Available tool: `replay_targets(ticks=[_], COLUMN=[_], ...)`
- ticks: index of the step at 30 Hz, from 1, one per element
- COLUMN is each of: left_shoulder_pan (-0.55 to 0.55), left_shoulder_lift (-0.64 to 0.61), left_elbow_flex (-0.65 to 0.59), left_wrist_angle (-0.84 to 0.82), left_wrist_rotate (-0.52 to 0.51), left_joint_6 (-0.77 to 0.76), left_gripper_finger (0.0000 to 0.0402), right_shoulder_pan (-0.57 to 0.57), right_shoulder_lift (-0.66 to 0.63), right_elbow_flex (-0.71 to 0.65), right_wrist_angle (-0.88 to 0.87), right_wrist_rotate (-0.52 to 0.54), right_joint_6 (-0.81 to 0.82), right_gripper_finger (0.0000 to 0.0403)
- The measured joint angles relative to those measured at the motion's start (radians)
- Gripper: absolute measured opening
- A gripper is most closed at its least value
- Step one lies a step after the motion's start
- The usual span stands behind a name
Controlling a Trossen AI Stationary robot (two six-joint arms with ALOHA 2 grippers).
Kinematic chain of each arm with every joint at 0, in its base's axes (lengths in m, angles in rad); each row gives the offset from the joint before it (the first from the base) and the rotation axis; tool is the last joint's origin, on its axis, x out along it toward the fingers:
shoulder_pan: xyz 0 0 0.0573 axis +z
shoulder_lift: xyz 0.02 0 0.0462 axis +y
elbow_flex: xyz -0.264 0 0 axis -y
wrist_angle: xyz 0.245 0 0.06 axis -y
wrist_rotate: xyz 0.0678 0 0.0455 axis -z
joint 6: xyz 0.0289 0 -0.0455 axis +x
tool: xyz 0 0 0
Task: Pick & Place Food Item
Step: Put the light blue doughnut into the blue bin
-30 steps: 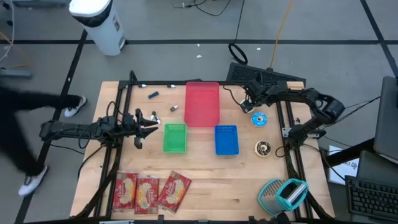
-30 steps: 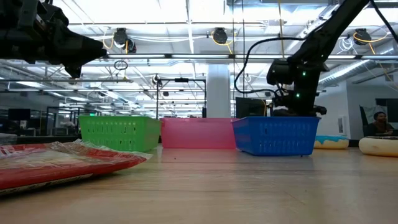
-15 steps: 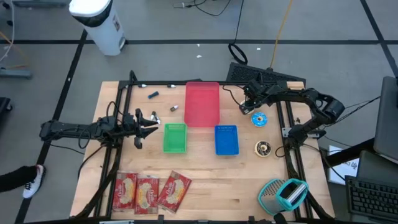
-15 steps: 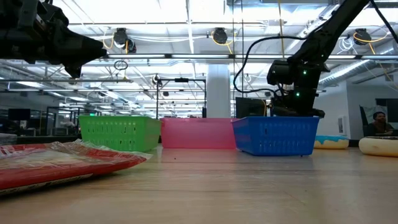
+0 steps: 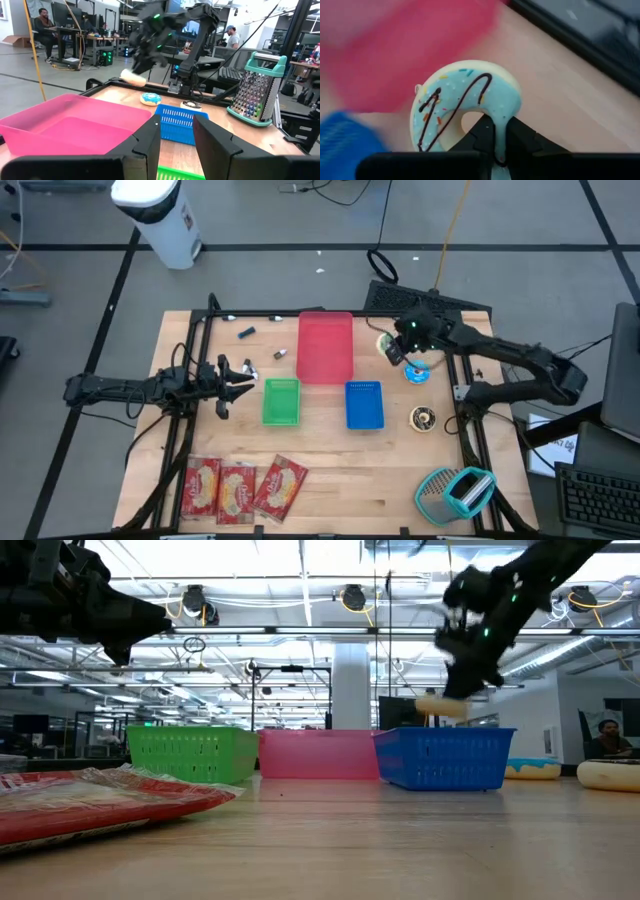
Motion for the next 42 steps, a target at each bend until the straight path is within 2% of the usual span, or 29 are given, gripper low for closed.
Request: replay_targets(ticks=[3,8,12,16,20,27,42], left_shoulder_pan=[0.0,0.0,0.0,0.0,0.0,0.0,0.0], left_shoulder_lift=[0.0,0.0,0.0,0.0,0.0,0.0,0.0], left_elbow_flex=[0.0,0.0,0.0,0.0,0.0,0.0,0.0], left_wrist_angle=[0.0,0.0,0.0,0.0,0.0,0.0,0.0], left_wrist_rotate=[0.0,0.0,0.0,0.0,0.0,0.0,0.0], left_joint_6=[0.0,0.0,0.0,0.0,0.0,0.0,0.0], left_gripper_finger=[0.0115,0.0115,0.0115,0.0115,0.0115,0.0115,0.0115], right_shoulder_pan=[0.14,0.441,0.641,0.758,0.801,0.803,0.803], right_shoulder_lift=[-0.068,-0.084,-0.003,0.118,0.244,0.381,0.381], right_elbow_flex=[0.0,0.0,0.0,0.0,0.0,0.0,0.001], right_wrist_angle=[0.034,0.1,0.153,0.188,0.255,0.342,0.312], right_wrist_rotate=[0.022,0.244,0.418,0.605,0.72,0.711,0.694], right_joint_6=[0.008,0.028,-0.003,-0.06,-0.137,-0.145,-0.159], right_gripper_finger=[0.0021,0.0016,0.0016,0.0015,0.0015,0.002,0.0022])
